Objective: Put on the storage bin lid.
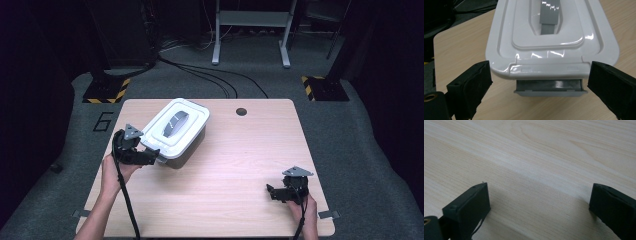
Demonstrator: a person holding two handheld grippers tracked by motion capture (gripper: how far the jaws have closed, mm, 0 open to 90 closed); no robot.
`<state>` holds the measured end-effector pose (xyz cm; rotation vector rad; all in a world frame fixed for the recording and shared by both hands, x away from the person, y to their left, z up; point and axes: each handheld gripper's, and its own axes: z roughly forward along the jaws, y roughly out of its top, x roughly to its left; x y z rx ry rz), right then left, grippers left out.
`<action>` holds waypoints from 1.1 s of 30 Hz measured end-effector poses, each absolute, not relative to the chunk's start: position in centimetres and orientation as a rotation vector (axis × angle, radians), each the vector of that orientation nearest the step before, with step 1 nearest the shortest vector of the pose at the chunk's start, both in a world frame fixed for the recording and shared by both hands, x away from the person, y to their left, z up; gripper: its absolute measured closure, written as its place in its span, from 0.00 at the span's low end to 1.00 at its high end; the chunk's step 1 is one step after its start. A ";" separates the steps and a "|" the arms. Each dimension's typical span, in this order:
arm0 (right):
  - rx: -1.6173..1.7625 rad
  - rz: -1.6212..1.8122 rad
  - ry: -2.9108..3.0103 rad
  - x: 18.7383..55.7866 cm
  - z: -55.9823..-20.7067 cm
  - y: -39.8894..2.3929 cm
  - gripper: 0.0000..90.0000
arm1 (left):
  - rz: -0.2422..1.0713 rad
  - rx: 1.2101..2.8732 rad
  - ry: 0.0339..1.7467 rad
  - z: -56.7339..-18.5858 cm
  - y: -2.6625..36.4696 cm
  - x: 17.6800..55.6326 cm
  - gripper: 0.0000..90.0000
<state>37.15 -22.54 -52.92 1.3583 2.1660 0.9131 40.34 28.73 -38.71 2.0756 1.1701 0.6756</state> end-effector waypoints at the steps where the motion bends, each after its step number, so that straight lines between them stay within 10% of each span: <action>1: 1.358 0.913 2.166 37.2 -52.9 -22.5 0.02 | 0.675 2.075 1.175 -38.9 28.8 40.2 0.05; 33: 1.358 0.913 2.166 37.2 -52.9 -22.5 0.02 | 0.581 2.076 1.370 -52.5 32.6 36.6 0.00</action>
